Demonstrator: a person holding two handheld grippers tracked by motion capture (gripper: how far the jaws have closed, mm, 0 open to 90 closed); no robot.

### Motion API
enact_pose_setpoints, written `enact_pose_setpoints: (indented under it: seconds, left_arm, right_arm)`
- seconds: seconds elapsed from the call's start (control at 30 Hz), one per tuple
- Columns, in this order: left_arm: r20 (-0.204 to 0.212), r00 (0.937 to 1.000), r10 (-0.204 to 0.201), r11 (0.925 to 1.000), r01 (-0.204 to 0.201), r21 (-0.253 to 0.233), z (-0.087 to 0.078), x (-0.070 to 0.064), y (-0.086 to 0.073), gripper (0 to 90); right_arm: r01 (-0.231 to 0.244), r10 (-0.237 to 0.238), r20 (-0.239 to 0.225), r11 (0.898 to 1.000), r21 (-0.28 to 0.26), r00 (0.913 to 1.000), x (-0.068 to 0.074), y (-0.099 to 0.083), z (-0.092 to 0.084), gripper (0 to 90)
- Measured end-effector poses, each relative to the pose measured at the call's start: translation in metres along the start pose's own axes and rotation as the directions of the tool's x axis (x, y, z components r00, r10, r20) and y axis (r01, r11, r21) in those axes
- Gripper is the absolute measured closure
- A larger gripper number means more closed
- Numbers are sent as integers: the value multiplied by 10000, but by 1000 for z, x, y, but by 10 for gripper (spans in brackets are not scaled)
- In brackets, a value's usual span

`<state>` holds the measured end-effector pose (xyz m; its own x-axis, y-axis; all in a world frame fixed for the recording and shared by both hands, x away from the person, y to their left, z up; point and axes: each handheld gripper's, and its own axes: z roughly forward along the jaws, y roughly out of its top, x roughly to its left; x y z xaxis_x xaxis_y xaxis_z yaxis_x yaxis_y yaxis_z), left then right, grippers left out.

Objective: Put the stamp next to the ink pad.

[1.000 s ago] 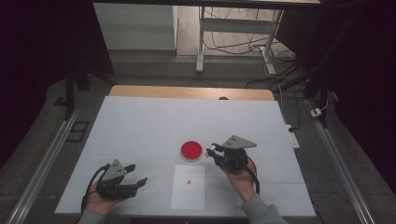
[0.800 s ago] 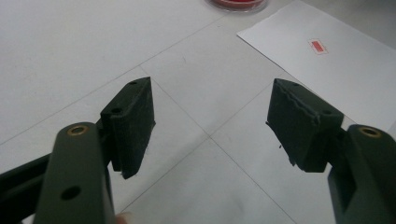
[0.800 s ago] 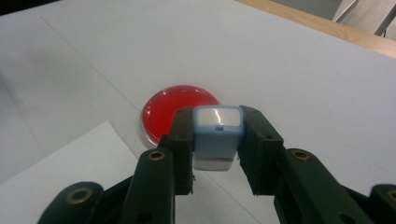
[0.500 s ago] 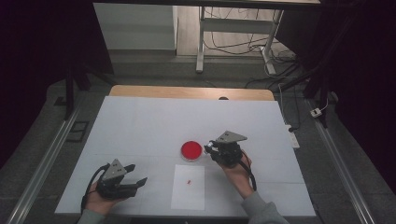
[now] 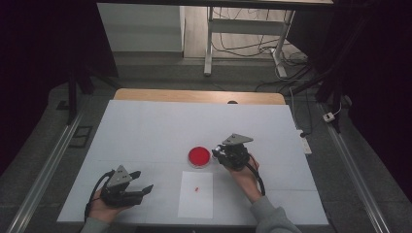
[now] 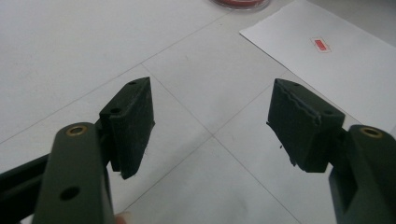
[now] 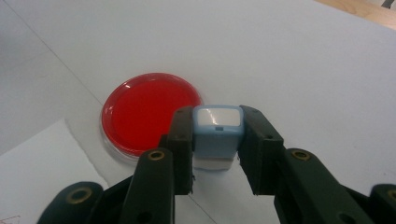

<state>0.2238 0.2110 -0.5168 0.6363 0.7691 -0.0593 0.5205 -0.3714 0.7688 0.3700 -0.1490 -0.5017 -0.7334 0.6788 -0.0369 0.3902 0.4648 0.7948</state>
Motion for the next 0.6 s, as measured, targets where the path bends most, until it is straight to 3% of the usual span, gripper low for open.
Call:
enact_pose_setpoints:
  seconds: [0.3, 0.6]
  left_arm:
    - [9, 10000, -13, 10000, 13, 48, 1, 0, -1, 313]
    - [15, 10000, 3, 10000, -3, 67, 1, 0, -1, 313]
  right_arm:
    - [-27, 28, -34, 9996, 275, 10000, -2, -1, 8, 663]
    - [-73, 73, -35, 9997, 212, 10000, -2, -1, 9, 636]
